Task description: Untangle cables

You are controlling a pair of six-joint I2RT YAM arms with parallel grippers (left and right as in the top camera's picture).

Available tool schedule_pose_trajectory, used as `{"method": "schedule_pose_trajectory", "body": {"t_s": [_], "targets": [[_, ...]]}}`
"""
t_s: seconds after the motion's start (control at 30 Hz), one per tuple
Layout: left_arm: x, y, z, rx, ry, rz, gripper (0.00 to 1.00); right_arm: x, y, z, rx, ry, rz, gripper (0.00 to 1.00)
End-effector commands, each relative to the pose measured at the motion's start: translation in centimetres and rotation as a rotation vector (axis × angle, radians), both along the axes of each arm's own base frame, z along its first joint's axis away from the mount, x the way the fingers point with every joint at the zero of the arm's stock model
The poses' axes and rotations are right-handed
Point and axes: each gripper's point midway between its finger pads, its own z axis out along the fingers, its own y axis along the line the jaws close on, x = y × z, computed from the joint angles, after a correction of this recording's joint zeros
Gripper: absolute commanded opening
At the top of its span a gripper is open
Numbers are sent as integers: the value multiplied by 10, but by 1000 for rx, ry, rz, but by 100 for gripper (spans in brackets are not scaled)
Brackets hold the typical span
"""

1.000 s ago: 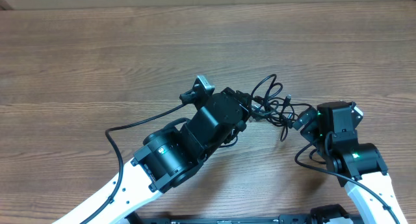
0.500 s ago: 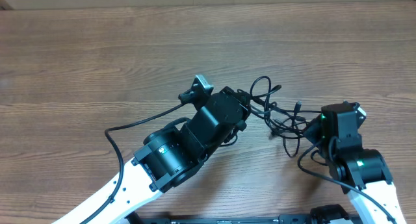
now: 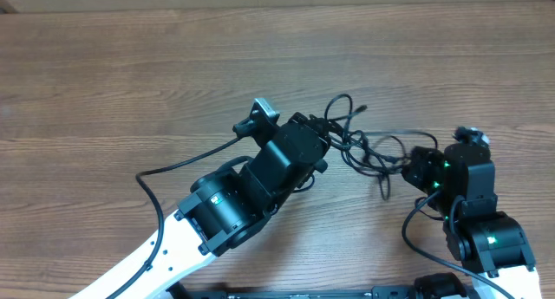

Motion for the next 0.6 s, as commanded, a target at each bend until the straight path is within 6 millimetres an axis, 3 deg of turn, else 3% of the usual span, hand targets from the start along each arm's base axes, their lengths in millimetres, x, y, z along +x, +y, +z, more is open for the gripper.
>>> {"method": "schedule_pose_trajectory", "body": {"t_s": [0.0,0.17,0.33,0.57], "targets": [[4,7,13,-17,-28,33,4,0,37,17,17,-80,273,4],[5,8,13,-16,-30,38,4,-4,53,22,-32,-123,440,4],[6,9,13,-14,-33,46,4,-7,52,17,-65,-109,463,15],[9,12,14,-14,-40,64,4,-12,45,-2,-153,-37,500,16]]}}
